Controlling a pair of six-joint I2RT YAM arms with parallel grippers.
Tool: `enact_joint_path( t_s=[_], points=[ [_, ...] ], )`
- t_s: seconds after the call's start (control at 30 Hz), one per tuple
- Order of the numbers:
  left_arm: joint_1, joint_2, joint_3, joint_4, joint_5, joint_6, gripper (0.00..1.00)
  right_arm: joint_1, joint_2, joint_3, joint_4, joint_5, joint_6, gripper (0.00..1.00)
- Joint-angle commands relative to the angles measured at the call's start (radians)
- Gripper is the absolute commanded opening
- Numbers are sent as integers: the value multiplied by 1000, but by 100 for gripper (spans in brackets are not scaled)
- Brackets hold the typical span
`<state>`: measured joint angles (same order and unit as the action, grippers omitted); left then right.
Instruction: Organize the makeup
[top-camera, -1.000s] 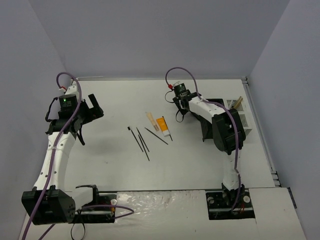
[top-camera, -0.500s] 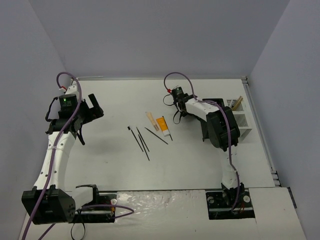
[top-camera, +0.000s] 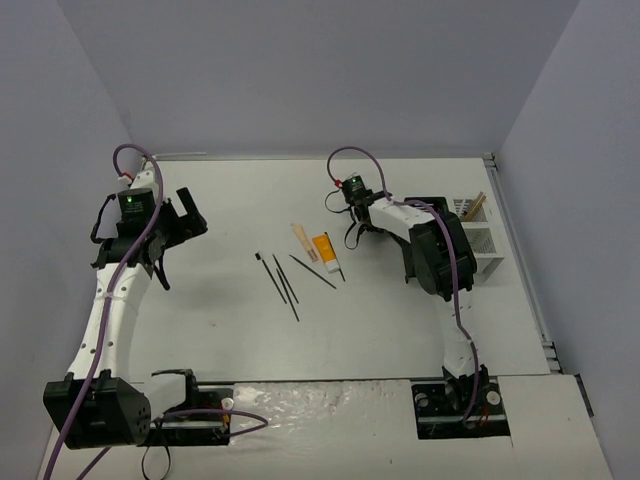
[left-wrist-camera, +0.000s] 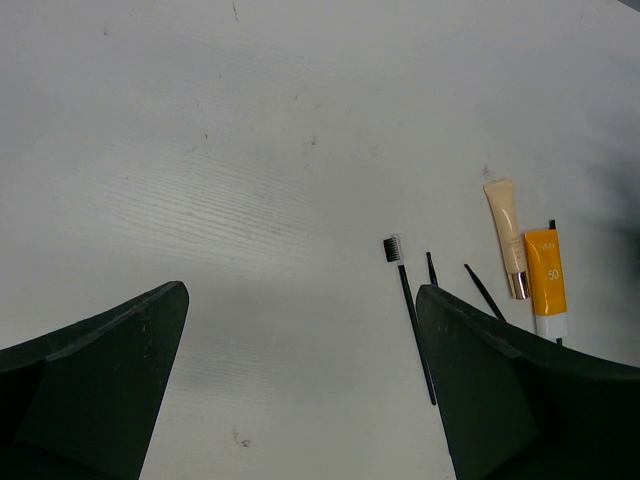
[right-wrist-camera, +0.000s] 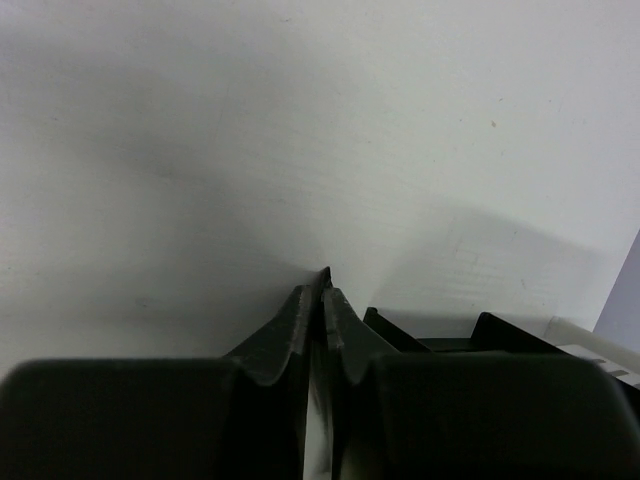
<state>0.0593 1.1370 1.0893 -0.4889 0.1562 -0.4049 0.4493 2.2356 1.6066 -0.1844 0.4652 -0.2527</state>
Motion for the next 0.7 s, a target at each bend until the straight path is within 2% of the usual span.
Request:
enact_joint_path(
  t_s=[0.0,0.33,0.5,0.67],
  points=[
    [8,-6,40,36,-2,-3,97,29,-32,12,-6,1,5,0],
    [13,-11,38,35,-3,-5,97,154,-197,4,22,-200,88,0],
    [13,-14,38,36,-2,-5,97,177,-364,-56,136,-278,154,0],
    [14,-19,37,38,-4,-5,97,166,-576,-214,308,-233,205,0]
  ],
)
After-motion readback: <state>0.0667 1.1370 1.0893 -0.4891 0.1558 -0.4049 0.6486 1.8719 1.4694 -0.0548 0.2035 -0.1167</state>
